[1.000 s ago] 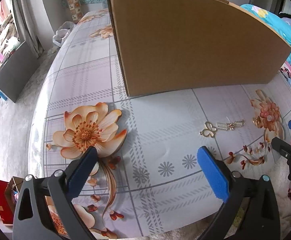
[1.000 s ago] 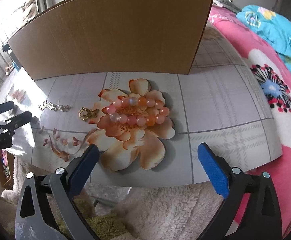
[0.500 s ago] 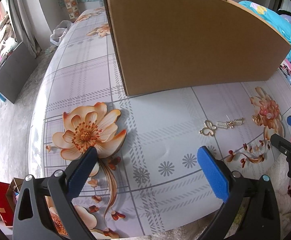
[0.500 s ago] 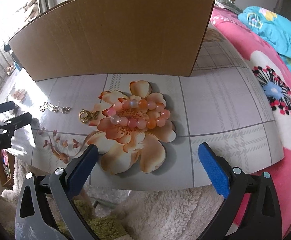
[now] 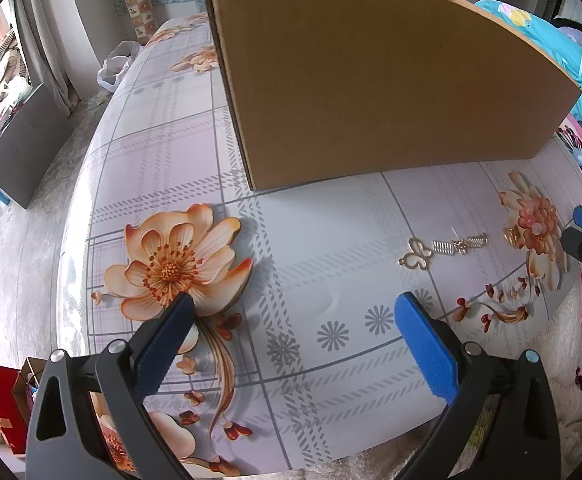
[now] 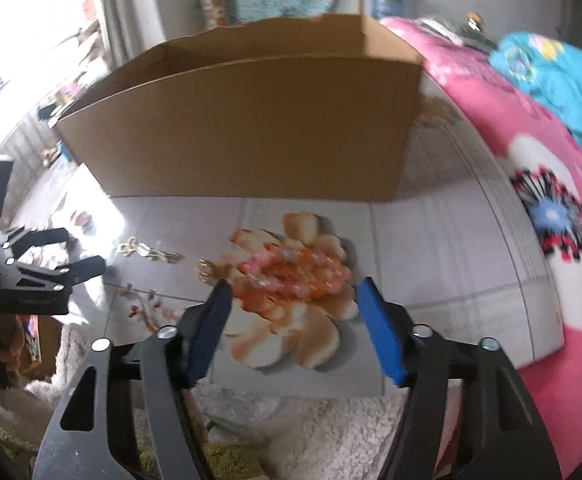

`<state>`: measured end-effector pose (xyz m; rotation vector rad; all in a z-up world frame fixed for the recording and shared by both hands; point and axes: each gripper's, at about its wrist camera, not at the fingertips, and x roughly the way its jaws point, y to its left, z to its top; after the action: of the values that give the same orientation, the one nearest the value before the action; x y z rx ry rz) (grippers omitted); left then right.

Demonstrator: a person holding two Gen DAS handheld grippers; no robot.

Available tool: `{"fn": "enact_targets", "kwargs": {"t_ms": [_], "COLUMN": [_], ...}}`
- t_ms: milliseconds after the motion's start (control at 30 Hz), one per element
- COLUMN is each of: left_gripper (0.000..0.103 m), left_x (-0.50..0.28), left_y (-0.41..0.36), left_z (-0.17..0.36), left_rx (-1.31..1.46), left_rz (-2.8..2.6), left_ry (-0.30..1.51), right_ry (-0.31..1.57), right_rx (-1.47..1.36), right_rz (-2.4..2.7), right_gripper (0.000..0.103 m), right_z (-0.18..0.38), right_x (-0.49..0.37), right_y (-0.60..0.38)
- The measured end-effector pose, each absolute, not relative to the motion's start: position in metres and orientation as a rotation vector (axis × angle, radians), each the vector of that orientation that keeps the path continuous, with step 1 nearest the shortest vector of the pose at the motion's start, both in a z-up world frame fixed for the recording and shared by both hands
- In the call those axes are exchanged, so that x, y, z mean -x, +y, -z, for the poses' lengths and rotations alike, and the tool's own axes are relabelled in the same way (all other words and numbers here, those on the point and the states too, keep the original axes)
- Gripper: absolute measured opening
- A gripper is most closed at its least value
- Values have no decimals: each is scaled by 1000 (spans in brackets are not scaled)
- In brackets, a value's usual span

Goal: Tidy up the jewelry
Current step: 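Move the right gripper down toward the pink-orange bead bracelet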

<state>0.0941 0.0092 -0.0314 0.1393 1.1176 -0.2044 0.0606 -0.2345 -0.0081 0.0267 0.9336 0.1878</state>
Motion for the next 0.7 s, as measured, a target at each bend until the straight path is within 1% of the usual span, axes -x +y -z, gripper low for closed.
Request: {"fn": "enact_targets", "kwargs": {"t_ms": [67, 167, 200, 267, 333, 400, 533, 667, 700], "left_gripper": [98, 98, 98, 98, 98, 98, 98, 98, 98], "left_x": [-94, -94, -94, -94, -94, -94, -94, -94, -94], "left_y": [9, 9, 10, 9, 9, 9, 9, 9, 9], "left_z": [31, 31, 32, 31, 32, 31, 32, 32, 32], "left_rx": [-139, -140, -140, -140, -141, -140, -140, -141, -140], "left_rz": [204, 204, 204, 204, 205, 204, 205, 205, 204], "left_ry": [1118, 1120, 1121, 1121, 1121, 1120, 1120, 1120, 1119], "right_ry": [918, 915, 923, 930, 942, 945, 935, 903, 886], "right_rx": [51, 165, 188, 230, 271, 264, 223, 21, -20], "right_rz": [-202, -231, -238, -235, -238, -238, -176, -154, -152], "right_gripper": [55, 44, 38, 34, 21, 14, 12, 13, 14], "right_z": [8, 14, 16, 22, 25, 25, 25, 11, 7], "right_x": [-63, -67, -68, -72, -78, -87, -109, -122, -121], "right_y": [-224, -208, -206, -203, -202, -207, -227, -258, -263]}}
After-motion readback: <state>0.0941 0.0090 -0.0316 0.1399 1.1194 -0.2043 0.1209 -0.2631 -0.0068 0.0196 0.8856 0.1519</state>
